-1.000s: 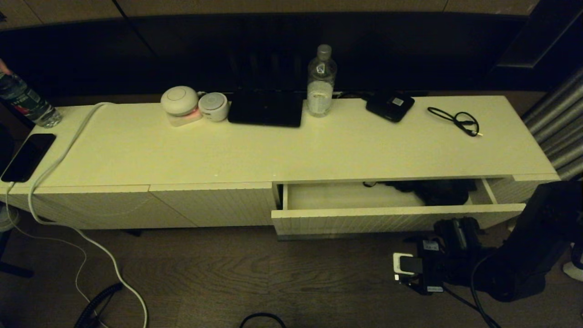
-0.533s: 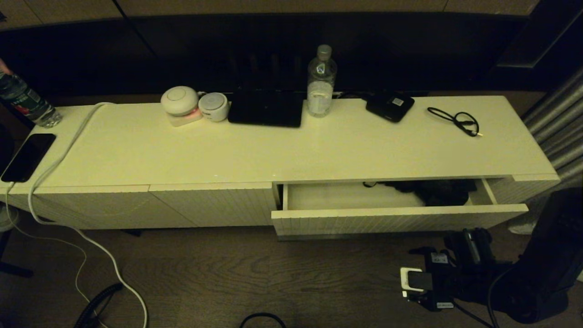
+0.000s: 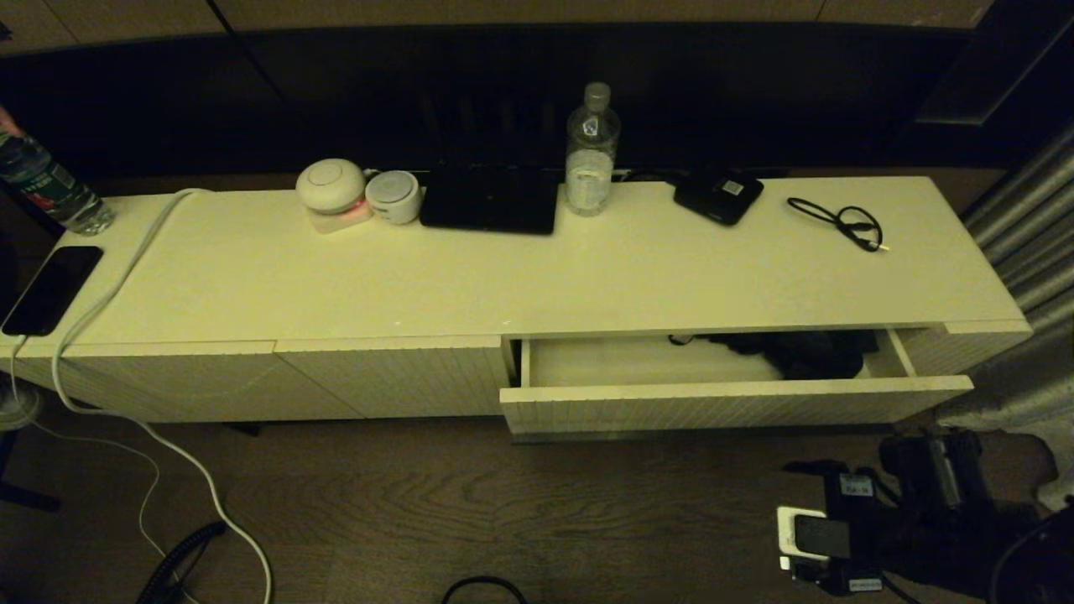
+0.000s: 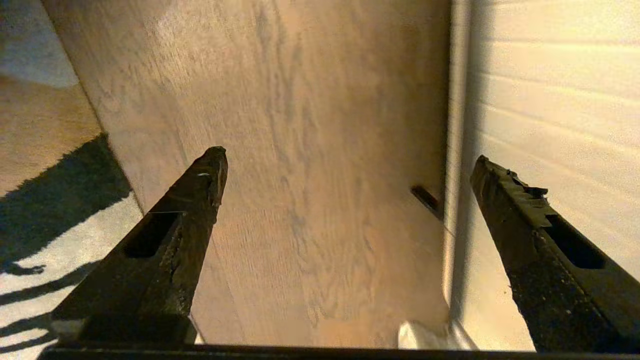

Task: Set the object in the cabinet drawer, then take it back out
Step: Open the drawer

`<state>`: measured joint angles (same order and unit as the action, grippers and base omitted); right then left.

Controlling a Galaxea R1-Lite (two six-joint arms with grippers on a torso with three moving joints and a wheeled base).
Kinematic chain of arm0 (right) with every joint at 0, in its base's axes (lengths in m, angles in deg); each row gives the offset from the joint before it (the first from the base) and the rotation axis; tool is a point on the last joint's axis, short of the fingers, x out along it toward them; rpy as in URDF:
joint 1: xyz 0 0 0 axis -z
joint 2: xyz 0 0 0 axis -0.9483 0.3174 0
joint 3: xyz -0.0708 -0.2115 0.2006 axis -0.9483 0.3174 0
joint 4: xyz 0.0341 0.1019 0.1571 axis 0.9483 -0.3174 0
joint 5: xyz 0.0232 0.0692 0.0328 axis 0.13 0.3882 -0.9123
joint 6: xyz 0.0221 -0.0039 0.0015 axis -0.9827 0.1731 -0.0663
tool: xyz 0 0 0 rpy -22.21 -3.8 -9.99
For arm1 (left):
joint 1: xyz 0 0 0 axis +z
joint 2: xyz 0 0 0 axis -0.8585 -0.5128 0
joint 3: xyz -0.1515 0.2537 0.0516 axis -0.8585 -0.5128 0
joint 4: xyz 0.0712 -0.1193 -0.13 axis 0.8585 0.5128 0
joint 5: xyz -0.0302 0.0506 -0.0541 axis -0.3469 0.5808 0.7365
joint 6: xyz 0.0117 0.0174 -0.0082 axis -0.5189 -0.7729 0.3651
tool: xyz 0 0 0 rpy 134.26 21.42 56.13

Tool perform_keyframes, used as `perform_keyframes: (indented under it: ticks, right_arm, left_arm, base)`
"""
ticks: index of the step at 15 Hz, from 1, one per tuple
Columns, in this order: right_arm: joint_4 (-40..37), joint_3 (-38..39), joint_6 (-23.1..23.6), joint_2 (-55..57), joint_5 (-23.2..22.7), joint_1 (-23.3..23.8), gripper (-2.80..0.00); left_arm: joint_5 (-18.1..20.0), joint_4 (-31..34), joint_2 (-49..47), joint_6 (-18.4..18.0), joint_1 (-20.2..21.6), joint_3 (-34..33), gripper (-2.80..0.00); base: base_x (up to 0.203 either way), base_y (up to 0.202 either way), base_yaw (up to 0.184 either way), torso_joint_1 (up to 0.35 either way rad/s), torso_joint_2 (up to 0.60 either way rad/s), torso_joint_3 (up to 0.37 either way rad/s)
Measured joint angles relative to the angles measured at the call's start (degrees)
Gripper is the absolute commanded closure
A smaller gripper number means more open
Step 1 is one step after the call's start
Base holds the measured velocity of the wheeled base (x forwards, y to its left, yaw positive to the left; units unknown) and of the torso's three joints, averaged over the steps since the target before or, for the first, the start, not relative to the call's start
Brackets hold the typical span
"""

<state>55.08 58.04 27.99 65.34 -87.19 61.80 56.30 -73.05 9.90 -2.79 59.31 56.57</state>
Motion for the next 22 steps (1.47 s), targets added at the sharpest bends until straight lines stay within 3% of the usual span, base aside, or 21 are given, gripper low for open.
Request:
perform_keyframes:
  ticks: [2, 3, 8, 15, 22]
  right_arm:
    - [-2.2, 2.1, -0.8, -6.6, -0.1, 0.3, -2.80]
    - [-3.8, 2.7, -1.5, -9.8, -0.1, 0.5, 0.00]
    - [-15.5, 0.3, -5.6, -23.7, 0.9, 1.2, 0.00]
    - [-40.1, -16.7, -8.9, -30.1, 6.5, 0.9, 0.00]
    - [-38.5, -26.1, -9.3, -22.5, 7.6, 0.2, 0.00]
  left_arm:
    - [0.0, 0.0, 0.0, 0.0, 0.0, 0.0, 0.00]
    - [0.0, 0.0, 0.0, 0.0, 0.0, 0.0, 0.00]
    - [0.0, 0.0, 0.0, 0.0, 0.0, 0.0, 0.00]
    - [0.0, 0.0, 0.0, 0.0, 0.0, 0.0, 0.00]
    - [0.0, 0.0, 0.0, 0.0, 0.0, 0.0, 0.00]
  base:
    - [0.000, 0.000, 0.000, 0.000, 0.00, 0.000]
    - [0.000, 0.000, 0.000, 0.000, 0.00, 0.000]
    - [0.000, 0.000, 0.000, 0.000, 0.00, 0.000]
    - [0.000, 0.000, 0.000, 0.000, 0.00, 0.000]
    - [0.000, 0.000, 0.000, 0.000, 0.00, 0.000]
